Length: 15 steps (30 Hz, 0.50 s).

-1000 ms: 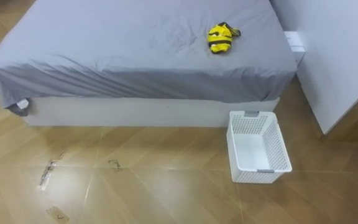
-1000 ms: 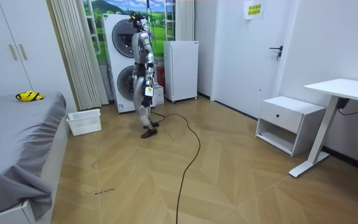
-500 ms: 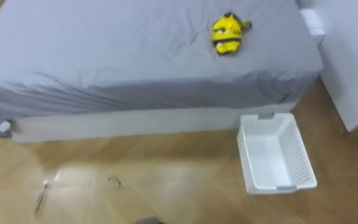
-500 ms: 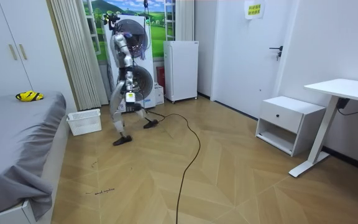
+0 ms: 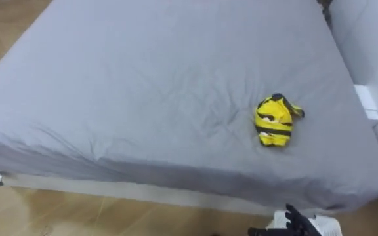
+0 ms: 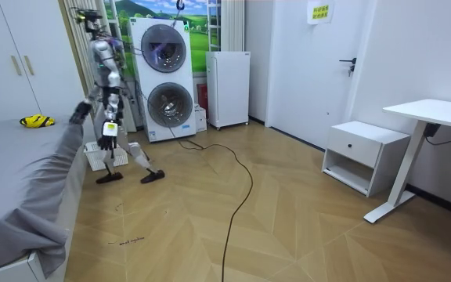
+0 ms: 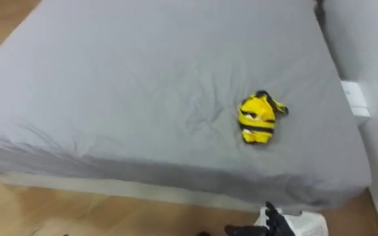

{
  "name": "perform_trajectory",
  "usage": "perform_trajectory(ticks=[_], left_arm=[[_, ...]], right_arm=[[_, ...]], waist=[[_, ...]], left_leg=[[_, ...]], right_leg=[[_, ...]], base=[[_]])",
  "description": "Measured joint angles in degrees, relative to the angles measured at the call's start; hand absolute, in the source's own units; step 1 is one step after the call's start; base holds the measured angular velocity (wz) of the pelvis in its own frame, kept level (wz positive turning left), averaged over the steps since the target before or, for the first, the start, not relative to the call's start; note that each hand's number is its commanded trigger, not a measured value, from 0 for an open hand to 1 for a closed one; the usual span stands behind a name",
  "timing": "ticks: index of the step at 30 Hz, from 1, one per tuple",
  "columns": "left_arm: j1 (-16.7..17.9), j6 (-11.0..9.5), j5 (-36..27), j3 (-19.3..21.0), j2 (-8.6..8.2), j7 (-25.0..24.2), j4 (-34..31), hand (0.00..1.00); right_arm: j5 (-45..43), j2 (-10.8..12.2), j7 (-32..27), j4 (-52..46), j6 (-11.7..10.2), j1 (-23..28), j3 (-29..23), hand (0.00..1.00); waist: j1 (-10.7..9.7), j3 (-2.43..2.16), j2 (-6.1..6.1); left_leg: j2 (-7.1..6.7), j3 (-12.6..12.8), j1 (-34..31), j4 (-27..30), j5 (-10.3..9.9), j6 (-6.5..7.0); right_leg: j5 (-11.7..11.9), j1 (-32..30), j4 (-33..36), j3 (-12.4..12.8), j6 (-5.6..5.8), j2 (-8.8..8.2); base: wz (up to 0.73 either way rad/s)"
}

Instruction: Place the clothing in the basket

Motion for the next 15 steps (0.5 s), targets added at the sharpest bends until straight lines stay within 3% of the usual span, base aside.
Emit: perform_trajectory(ticks=[1,2,3,4,6,7,8,9,10,12,14,15], left_arm=[[0.7,0.1,0.0,0.7,0.04,-0.1,0.2,0.00],[1.1,0.1,0.0,1.1,0.03,-0.1,0.2,0.00],[2.1,0.1,0.0,2.0,0.00,-0.1,0.0,0.00],[2.7,0.1,0.0,3.0,-0.02,-0.1,-1.0,0.00],[3.5,0.2,-0.4,3.6,-0.22,0.0,-1.4,0.00],[2.9,0.4,-0.7,3.5,-0.46,-0.1,-1.4,0.00],[2.5,0.4,-1.1,3.5,-0.51,-0.2,-1.6,0.00],[1.8,0.4,-1.3,3.5,-0.52,-0.2,-2.1,0.00],[0.8,0.3,-1.3,3.5,-0.54,-0.2,-2.1,0.00],[0.6,0.0,-1.3,3.6,-0.53,-0.2,-2.1,0.00],[0.7,0.0,-1.2,3.6,-0.64,-0.1,-2.2,0.00],[1.2,0.1,-1.7,3.7,-0.60,0.1,-2.2,0.00]], right_arm=[[0.0,0.0,-0.6,-2.0,0.1,-0.3,0.0,0.00],[0.1,0.0,-0.7,-2.3,0.4,-0.2,0.0,0.00],[0.3,0.0,-0.8,-2.3,2.0,0.4,0.0,0.00],[0.3,0.0,-0.8,-2.8,3.0,2.0,0.3,0.00],[0.3,-0.4,-1.6,-3.8,3.4,3.1,0.3,0.00],[1.0,-1.1,-2.4,-3.8,3.4,3.0,0.3,0.00],[1.2,-1.3,-2.7,-4.0,3.4,3.0,0.3,0.00],[1.3,-1.3,-3.3,-5.7,3.4,3.2,0.3,0.00],[1.4,-1.4,-4.1,-8.7,3.5,3.2,0.3,0.00],[1.4,-1.5,-4.8,-13.8,3.5,3.2,0.2,0.00],[1.3,-1.9,-6.1,-18.6,3.1,3.1,-0.5,0.00],[1.3,-1.9,-6.8,-20.5,3.0,3.2,-0.8,0.00]], waist=[[-0.3,0.28,0.61],[-0.5,0.31,0.66],[-0.6,0.49,0.67],[-0.6,0.83,0.11],[-1.5,1.12,-0.50],[-2.2,1.58,-0.62],[-2.3,1.77,-0.91],[-2.8,1.95,-1.38],[-2.7,2.00,-1.62],[-2.4,1.68,-1.85],[-2.9,1.56,-1.97],[-2.4,0.70,-2.42]], left_leg=[[0.99,0.6,0.5,2.4,0.9,-1.66],[1.39,1.0,0.5,4.1,1.8,-3.09],[1.84,1.5,0.2,8.8,4.4,-4.34],[1.83,2.6,-1.5,15.0,8.5,-4.29],[1.98,3.3,-5.2,23.7,12.4,-4.41],[2.48,4.3,-8.1,26.9,11.4,-3.37],[2.52,5.0,-9.4,27.4,10.5,-2.91],[2.51,5.4,-12.2,27.1,8.1,-2.79],[2.53,5.8,-15.1,25.0,5.8,-3.10],[2.46,6.1,-17.5,18.8,4.1,-2.89],[2.16,6.5,-19.0,9.4,5.2,-3.02],[1.48,7.3,-18.8,6.9,8.2,-1.57]], right_leg=[[-2.9,0.7,2.8,-0.5,-0.52,0.48],[-4.2,1.4,3.8,-1.0,-0.80,0.40],[-5.8,3.4,4.6,-1.6,-1.25,0.44],[-7.1,6.4,3.0,-1.6,-1.12,0.44],[-8.6,10.3,-1.0,-0.6,-0.54,0.48],[-8.8,11.5,-1.7,-0.1,-0.57,0.57],[-9.0,12.0,-1.9,0.5,-0.59,0.50],[-9.0,13.3,-3.4,1.1,-0.50,0.38],[-9.1,14.0,-4.5,2.1,-0.30,0.32],[-9.4,14.4,-4.6,3.9,0.11,0.09],[-9.9,15.1,-4.4,4.8,0.99,-0.34],[-10.3,14.9,-4.0,6.6,1.84,-1.16]], base=[[0.10],[0.22],[0.15],[0.04],[-0.13],[-0.18],[-0.24],[-0.32],[-0.38],[-0.49],[-0.31],[-0.30]])
